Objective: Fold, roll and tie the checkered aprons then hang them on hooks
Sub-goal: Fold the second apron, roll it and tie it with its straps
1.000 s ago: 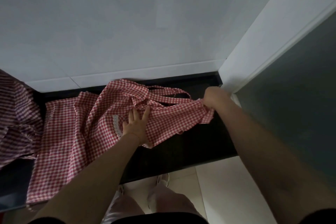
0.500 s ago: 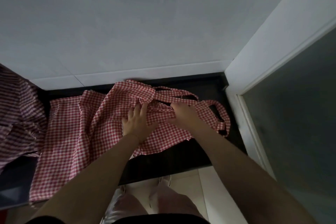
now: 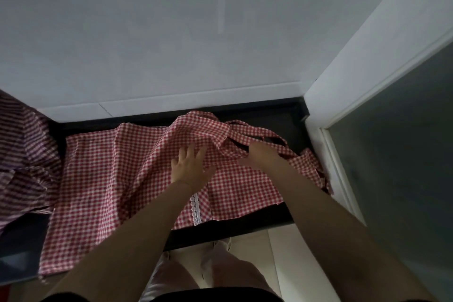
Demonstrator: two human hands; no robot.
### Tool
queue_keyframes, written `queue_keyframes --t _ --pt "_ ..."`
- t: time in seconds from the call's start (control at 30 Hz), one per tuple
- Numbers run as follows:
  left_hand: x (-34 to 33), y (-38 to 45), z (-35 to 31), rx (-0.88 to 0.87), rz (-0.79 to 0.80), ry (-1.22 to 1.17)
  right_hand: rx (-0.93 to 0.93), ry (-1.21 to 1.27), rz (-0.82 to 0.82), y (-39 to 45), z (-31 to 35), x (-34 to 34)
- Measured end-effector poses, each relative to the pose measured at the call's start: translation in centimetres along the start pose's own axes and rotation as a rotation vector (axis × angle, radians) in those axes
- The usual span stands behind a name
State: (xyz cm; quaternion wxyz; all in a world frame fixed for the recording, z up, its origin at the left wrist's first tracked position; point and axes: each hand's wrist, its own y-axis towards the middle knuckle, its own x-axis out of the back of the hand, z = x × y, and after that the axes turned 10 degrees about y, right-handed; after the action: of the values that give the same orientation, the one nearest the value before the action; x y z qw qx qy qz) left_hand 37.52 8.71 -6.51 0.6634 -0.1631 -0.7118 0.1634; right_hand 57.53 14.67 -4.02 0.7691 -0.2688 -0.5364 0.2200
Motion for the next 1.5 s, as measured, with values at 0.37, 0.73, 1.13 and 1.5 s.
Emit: queue_keyframes --t 0.37,0.73,1.13,1.5 --pt "-0.9 -0.6 1.5 -0.002 -0.101 0.031 -0.364 -0.385 -0.226 1.2 -1.8 2.7" --pt "-0.3 1.8 5.9 0.114 0.09 0.068 0.274 -0.072 -0.364 3.8 2.1 0.9" --pt "3.4 5.4 6.0 0.031 -0.269 -0.03 0.122 0.04 -0.097 7.1 4.2 4.1" --pt "4.2 7.9 5.0 -0.009 -0.28 -0.015 0.258 -0.23 -0.055 7.9 3.3 4.8"
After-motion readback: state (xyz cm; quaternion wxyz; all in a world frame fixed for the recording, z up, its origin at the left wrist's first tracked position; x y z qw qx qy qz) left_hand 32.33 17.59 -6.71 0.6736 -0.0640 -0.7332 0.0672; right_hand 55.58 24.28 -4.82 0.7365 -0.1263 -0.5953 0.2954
